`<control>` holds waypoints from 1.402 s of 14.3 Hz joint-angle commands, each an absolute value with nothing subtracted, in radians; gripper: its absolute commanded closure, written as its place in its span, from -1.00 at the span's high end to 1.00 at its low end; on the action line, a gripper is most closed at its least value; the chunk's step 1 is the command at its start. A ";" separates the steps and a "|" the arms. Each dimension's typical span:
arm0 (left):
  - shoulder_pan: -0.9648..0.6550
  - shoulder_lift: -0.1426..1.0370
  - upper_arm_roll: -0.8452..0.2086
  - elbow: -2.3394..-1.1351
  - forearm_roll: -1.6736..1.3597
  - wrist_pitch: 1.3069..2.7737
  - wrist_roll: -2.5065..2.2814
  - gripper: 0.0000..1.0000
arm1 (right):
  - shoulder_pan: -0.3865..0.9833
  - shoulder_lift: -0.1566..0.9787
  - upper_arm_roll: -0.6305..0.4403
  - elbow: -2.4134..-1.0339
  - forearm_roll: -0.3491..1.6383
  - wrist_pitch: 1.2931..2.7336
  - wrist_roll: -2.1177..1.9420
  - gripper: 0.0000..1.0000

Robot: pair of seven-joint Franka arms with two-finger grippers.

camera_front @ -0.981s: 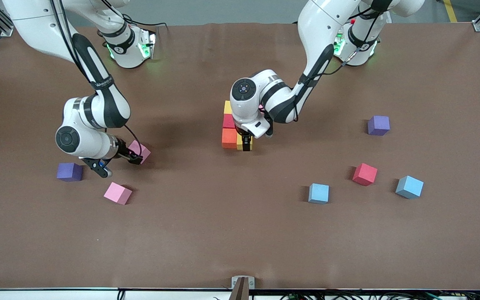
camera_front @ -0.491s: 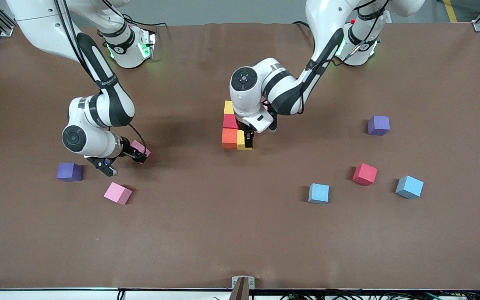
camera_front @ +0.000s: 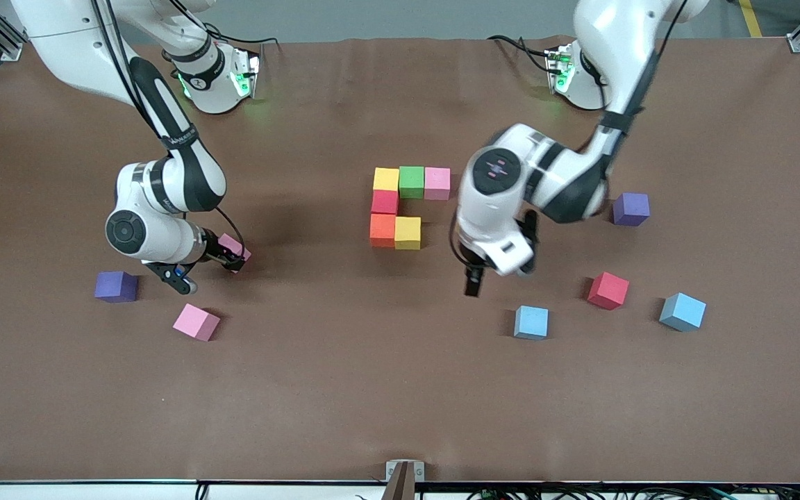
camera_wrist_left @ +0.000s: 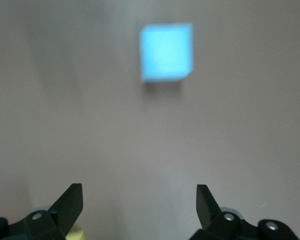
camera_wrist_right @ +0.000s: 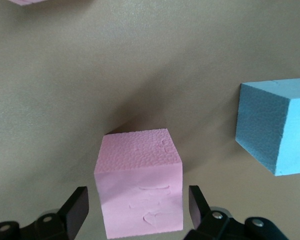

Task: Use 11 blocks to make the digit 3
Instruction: 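Lift the pink cube with the right gripper while the left gripper reaches blue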

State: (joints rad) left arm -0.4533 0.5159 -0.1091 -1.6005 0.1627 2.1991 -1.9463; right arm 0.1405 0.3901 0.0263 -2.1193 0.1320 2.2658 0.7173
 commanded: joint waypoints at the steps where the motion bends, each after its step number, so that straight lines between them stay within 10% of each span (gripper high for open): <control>1: -0.373 0.584 -0.121 -1.491 0.189 2.183 -1.696 1.00 | 0.140 0.387 0.026 -2.135 0.141 2.283 0.709 0.38; 4: -0.318 0.646 -0.120 -1.450 0.183 2.183 -1.375 1.00 | 0.141 0.385 0.026 -2.132 0.141 2.281 0.707 0.04; 12: -0.276 0.742 -0.117 -1.397 0.176 2.192 -0.684 1.00 | 0.205 0.396 0.026 -1.835 0.135 2.137 0.543 -0.01; 20: -0.247 0.810 -0.124 -1.370 0.079 2.207 -0.310 1.00 | 0.451 0.681 0.018 -1.386 0.132 1.994 0.537 0.00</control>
